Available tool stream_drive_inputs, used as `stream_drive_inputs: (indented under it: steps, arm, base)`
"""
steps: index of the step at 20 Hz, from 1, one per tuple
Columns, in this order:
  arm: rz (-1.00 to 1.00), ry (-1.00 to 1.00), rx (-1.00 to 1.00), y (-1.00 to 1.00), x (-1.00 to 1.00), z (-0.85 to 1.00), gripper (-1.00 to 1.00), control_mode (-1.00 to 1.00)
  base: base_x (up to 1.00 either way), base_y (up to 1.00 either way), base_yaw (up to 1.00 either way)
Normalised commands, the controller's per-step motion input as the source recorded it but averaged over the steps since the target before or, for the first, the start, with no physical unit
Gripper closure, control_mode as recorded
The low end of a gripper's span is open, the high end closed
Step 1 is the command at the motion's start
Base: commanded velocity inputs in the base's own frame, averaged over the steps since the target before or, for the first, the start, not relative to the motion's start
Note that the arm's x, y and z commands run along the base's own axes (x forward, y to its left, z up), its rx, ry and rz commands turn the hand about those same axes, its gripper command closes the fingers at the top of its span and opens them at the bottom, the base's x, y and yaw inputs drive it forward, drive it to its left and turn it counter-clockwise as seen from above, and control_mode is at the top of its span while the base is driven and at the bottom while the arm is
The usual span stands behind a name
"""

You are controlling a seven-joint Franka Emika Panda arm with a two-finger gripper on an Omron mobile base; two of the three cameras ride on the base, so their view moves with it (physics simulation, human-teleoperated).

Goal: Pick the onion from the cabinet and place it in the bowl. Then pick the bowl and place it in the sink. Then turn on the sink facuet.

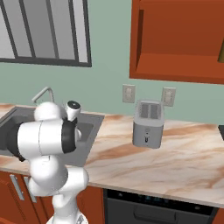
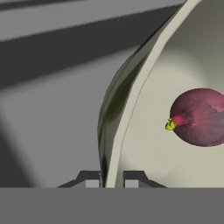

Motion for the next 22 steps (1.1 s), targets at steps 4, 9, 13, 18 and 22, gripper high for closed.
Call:
stream_drive_inputs:
  steps: [4, 9, 13, 18, 22]
  arm:
    - [0.00, 0.00, 0.00, 0.32, 0.34, -0.16, 1.00, -1.00]
    - [0.00, 0.00, 0.00, 0.21, 0.25, -0.42, 1.00, -1.00]
    - [0.00, 0.00, 0.00, 0.26, 0.29, -0.49, 1.00, -1.00]
    - [0.02, 0.00, 0.00, 0.27, 0.45, -0.41, 1.00, -1.00]
    - [0.07, 0.00, 0.00, 0.17, 0.41, -0.37, 1.00, -1.00]
  base:
    - [0.00, 0.00, 0.00]
    - [0.00, 0.00, 0.00]
    - [0.00, 0.00, 0.00]
    - [0.00, 0.00, 0.00]
    - [0.00, 0.00, 0.00]
